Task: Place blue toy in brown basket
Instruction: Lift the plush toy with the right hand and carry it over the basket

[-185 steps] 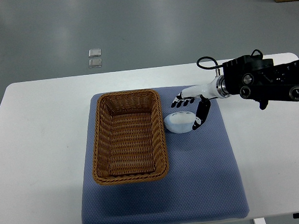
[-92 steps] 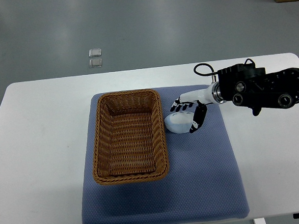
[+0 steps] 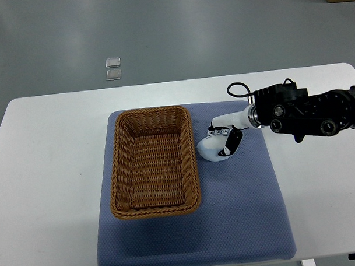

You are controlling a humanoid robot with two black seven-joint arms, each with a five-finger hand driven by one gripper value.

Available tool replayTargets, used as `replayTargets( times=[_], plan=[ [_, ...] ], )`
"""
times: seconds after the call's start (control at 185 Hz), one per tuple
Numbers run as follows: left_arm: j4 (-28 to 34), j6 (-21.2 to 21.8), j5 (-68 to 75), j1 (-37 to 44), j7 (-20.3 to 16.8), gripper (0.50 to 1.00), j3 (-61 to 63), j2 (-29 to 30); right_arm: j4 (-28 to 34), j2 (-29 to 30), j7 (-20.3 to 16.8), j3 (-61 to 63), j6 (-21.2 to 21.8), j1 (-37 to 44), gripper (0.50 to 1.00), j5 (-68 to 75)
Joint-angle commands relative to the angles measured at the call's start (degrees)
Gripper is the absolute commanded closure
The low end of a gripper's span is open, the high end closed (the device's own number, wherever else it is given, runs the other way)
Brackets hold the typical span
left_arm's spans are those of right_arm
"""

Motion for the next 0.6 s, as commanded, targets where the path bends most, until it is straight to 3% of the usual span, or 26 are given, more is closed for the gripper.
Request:
replayTargets(
  times=[0.0,0.13,0.314,0.438,0.595],
  plan=[
    [0.0,0.0,0.0,0.0,0.0,0.5,0.0,0.0,0.5,-1.5,0.0,0.4,0.9,2.3,1.0,0.1],
    [-0.1,0.0,0.0,0.0,0.0,0.5,0.1,0.0,1.8,-3.2,0.1,0.4,2.3,6.3,1.0,0.6],
    [-0.3,0.0,0.0,-0.1,0.0,0.5,0.1,0.0,8.1,-5.9,0.1,0.4,4.4,18.6,1.0,3.5],
    [-0.6,0.0,0.1,-0.1,0.0,0.5,0.2,0.0,8.4,-2.9,0.1,0.4,4.8,22.8,1.0,7.8],
    [-0.9,-0.1,0.0,-0.1,0.0,0.5,0.3,0.0,6.9,6.4,0.0,-0.5,4.7,25.4,1.0,8.9]
  ],
)
